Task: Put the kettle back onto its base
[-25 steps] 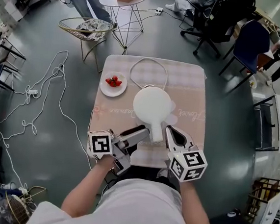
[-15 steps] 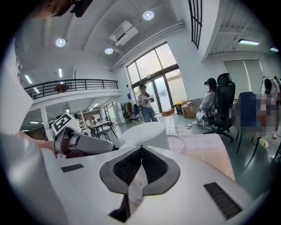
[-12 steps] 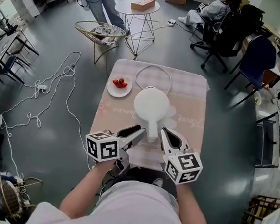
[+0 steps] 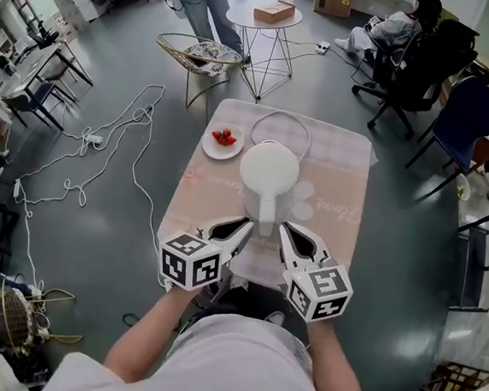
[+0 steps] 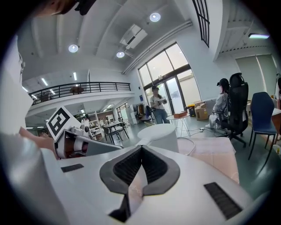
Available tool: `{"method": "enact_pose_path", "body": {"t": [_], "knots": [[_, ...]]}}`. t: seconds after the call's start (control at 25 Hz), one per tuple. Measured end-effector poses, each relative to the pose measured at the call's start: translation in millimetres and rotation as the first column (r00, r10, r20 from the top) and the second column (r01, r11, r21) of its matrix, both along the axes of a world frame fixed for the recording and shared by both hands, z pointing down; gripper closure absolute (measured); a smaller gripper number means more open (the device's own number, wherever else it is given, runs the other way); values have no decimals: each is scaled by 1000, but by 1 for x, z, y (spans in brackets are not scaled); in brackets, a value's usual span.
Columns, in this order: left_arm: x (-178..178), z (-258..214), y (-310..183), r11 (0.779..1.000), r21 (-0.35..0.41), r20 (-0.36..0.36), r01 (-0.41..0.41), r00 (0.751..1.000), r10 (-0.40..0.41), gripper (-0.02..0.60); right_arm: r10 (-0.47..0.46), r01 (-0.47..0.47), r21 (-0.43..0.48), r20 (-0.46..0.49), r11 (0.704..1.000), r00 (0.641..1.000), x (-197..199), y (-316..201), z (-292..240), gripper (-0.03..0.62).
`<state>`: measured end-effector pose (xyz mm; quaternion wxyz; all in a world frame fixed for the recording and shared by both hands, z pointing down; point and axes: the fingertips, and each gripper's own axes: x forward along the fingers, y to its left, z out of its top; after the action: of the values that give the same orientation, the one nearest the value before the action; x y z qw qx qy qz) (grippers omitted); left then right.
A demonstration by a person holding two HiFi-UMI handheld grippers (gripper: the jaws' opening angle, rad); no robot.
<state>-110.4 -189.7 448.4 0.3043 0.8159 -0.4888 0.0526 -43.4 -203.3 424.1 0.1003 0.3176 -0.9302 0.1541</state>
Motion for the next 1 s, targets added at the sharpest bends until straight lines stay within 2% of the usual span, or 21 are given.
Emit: {"method": "enact_pose_path", "body": {"t": [0.12,0.28,0.56,1.0], "knots": [[7,-7,4,999,32,73,3,997,-6,555,-34,35,16,-3,999,999,2,6,-3,589],[17,-12,11,998,64,126,2,992,-10,575,-67,67,22,1,998,998,5,15,-4,589],[33,-16,23,996,88,147,-17,989,4,575,-126,126,41,2,991,992,9,31,-7,589],[43,-16,27,995,94,159,-41,987,26,574,-134,134,45,10,990,991,17,36,-9,589]]}}
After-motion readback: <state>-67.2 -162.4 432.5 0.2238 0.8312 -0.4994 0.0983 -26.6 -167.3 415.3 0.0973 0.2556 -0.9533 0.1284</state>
